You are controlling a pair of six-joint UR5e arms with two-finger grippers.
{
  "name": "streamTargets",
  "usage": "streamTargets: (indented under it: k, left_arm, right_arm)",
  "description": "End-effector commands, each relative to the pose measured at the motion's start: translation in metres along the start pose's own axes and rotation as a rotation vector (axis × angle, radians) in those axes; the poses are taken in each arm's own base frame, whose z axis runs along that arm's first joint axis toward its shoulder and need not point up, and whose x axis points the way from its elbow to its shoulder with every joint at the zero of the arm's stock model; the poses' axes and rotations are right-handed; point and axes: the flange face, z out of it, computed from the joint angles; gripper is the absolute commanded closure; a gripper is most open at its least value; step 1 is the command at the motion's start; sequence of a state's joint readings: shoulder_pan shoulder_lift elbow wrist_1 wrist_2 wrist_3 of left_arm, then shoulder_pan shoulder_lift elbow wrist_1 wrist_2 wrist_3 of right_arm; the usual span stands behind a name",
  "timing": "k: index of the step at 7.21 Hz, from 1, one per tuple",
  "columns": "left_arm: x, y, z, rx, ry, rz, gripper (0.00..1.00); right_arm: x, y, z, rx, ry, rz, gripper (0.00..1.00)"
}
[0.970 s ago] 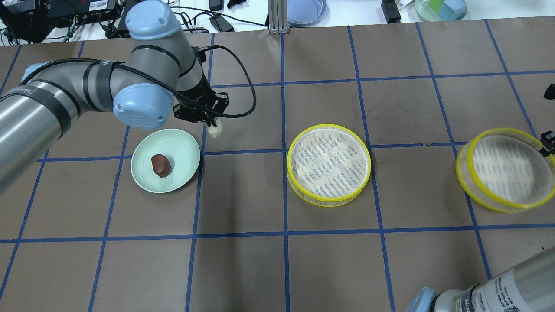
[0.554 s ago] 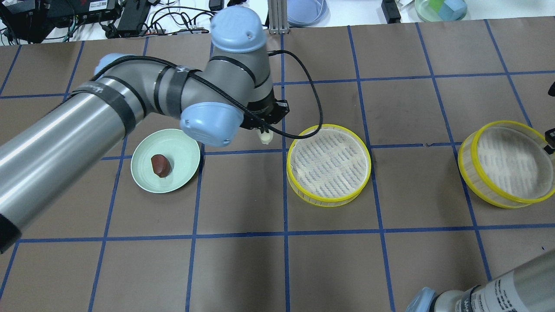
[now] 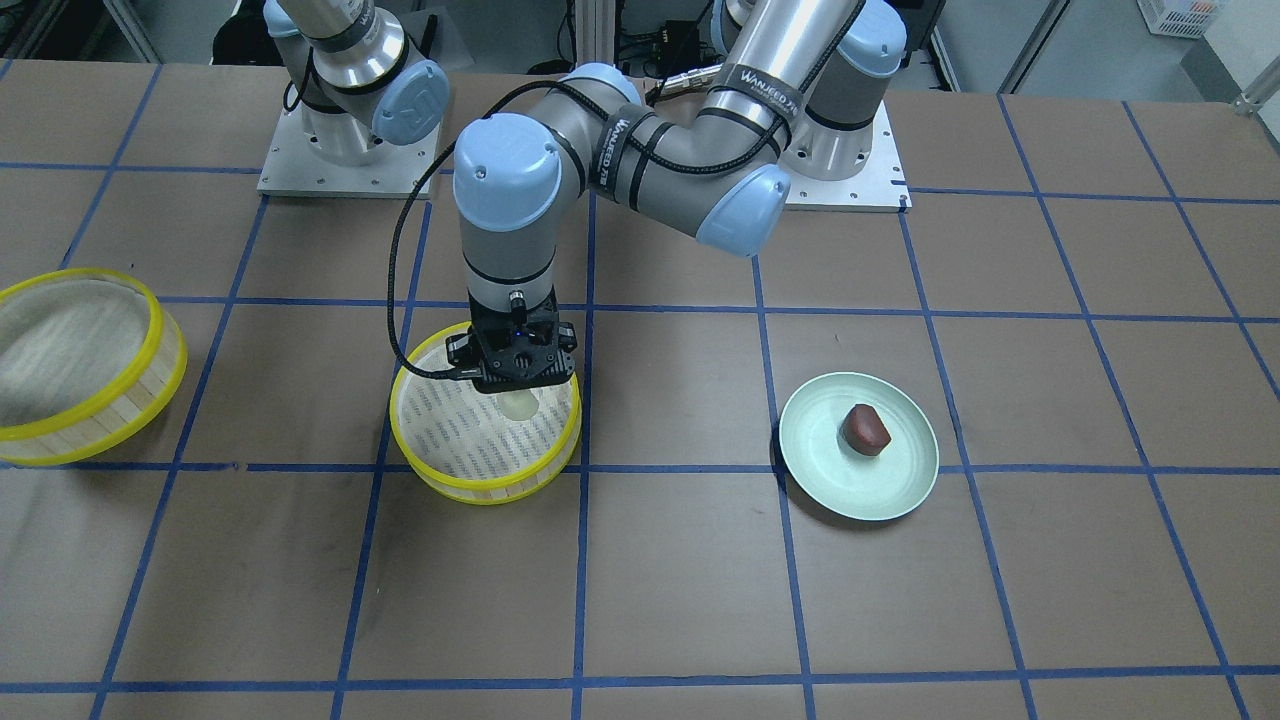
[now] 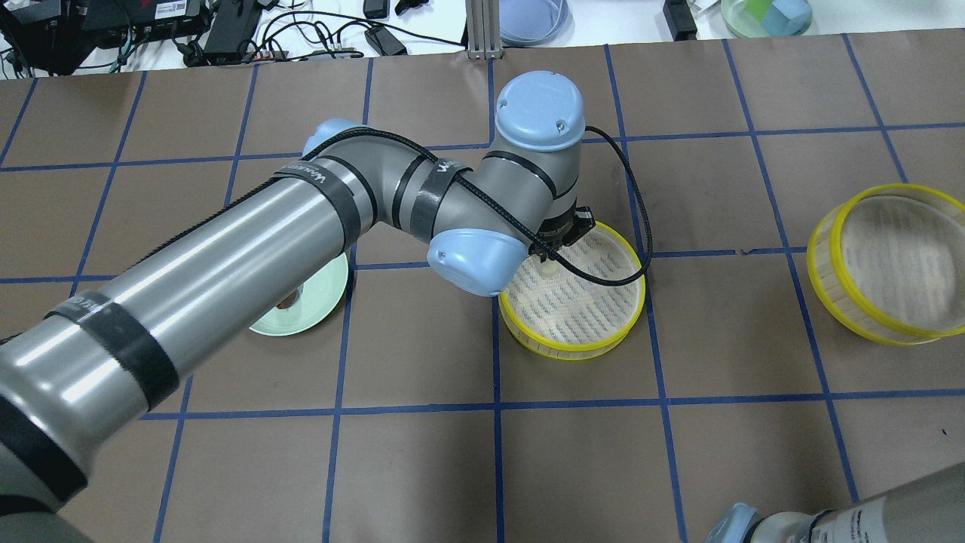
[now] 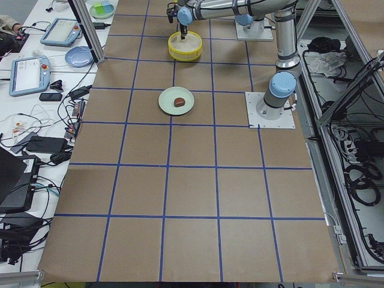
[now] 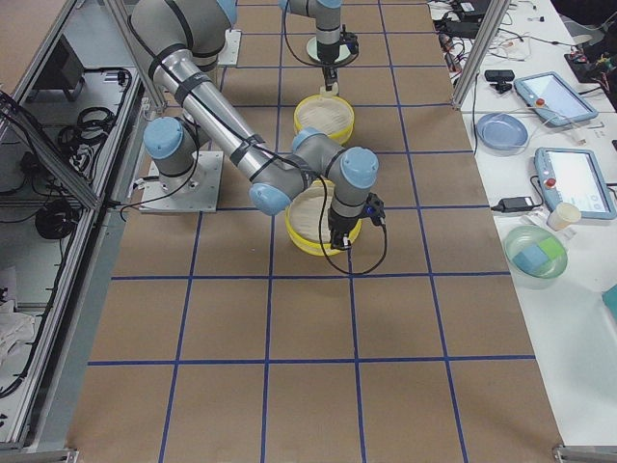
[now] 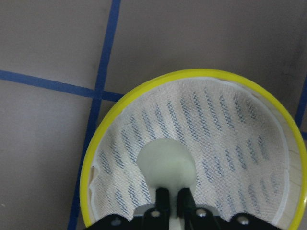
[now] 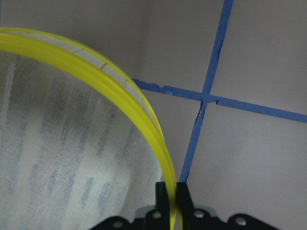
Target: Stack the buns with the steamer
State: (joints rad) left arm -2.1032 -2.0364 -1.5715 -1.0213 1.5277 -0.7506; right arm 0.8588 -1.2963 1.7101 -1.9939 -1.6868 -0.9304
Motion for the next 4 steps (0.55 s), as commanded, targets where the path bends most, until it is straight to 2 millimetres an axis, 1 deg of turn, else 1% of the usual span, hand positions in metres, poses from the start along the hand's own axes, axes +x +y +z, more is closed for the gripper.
streamTargets:
  k: [1,2,3,4]
  left_arm:
    - [0.01,0.008,0.018,-0.008,-0.002,0.014,0.08]
    - [0.01,0.007,0.017,-0.005,-0.001,0.012,0.0]
    - [0.01,0.007,0.015,-0.003,0.001,0.013,0.0]
    - [0.01,0.007,0.015,-0.003,0.001,0.011,0.0]
  right_arm:
    - [-0.034,-0.002,-0.035,-0.002,-0.007,0.054,1.0]
    - [-0.063,-0.012,-0.056,0.009,0.016,0.05,1.0]
    - [-0.091,-0.021,-0.067,0.002,0.01,0.066,0.99]
    - [-0.115,-0.031,-0.073,-0.003,0.006,0.093,0.99]
